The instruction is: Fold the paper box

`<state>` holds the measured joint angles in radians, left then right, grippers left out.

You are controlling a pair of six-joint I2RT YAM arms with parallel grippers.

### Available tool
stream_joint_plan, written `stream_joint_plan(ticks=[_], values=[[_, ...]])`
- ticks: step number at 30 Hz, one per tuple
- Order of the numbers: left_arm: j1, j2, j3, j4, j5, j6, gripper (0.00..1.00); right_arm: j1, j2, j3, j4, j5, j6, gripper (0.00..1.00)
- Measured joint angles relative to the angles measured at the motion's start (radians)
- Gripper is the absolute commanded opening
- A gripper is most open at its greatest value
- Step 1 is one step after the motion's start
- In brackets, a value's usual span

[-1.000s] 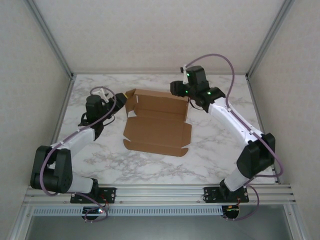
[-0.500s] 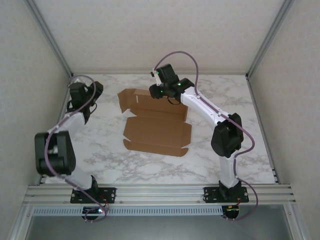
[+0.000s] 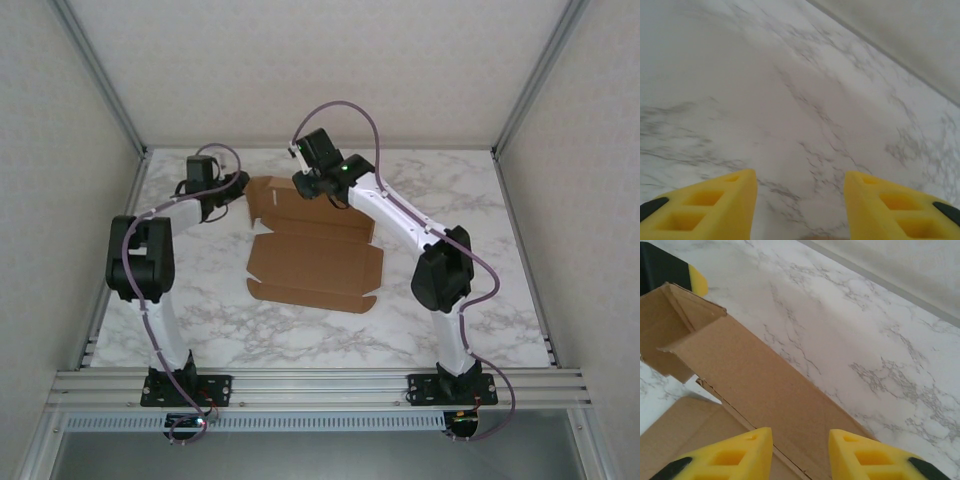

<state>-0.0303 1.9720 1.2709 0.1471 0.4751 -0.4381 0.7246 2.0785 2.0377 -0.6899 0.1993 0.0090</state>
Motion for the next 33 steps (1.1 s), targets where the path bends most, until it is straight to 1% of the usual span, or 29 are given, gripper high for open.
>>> stream_joint_plan(ticks=[3, 5, 11, 16, 22, 31, 33], values=[[-0.033, -0.002, -0.006, -0.002, 0.0, 0.021, 0.5, 0.0, 0.013, 0.0, -0.015, 0.018, -0.008, 0.35], [-0.047, -0.017, -0.041, 0.012, -0.005, 0.023, 0.5, 0.0, 0.023, 0.0, -0.026, 0.027, -0.017, 0.35], [-0.068, -0.107, -0.188, 0.043, -0.05, 0.018, 0.5, 0.0, 0.025, -0.017, -0.025, 0.036, -0.026, 0.36], [-0.109, -0.185, -0.257, 0.084, -0.072, 0.0, 0.51, 0.0, 0.021, -0.078, 0.011, 0.026, -0.026, 0.35], [-0.153, -0.254, -0.299, 0.123, -0.076, -0.002, 0.51, 0.0, -0.014, -0.135, 0.051, 0.016, -0.025, 0.36], [-0.162, -0.289, -0.338, 0.129, -0.076, 0.052, 0.51, -0.002, -0.031, -0.146, 0.05, 0.009, -0.028, 0.44], [-0.163, -0.306, -0.338, 0.127, -0.079, 0.07, 0.48, -0.004, -0.041, -0.146, 0.046, 0.007, -0.028, 0.45]])
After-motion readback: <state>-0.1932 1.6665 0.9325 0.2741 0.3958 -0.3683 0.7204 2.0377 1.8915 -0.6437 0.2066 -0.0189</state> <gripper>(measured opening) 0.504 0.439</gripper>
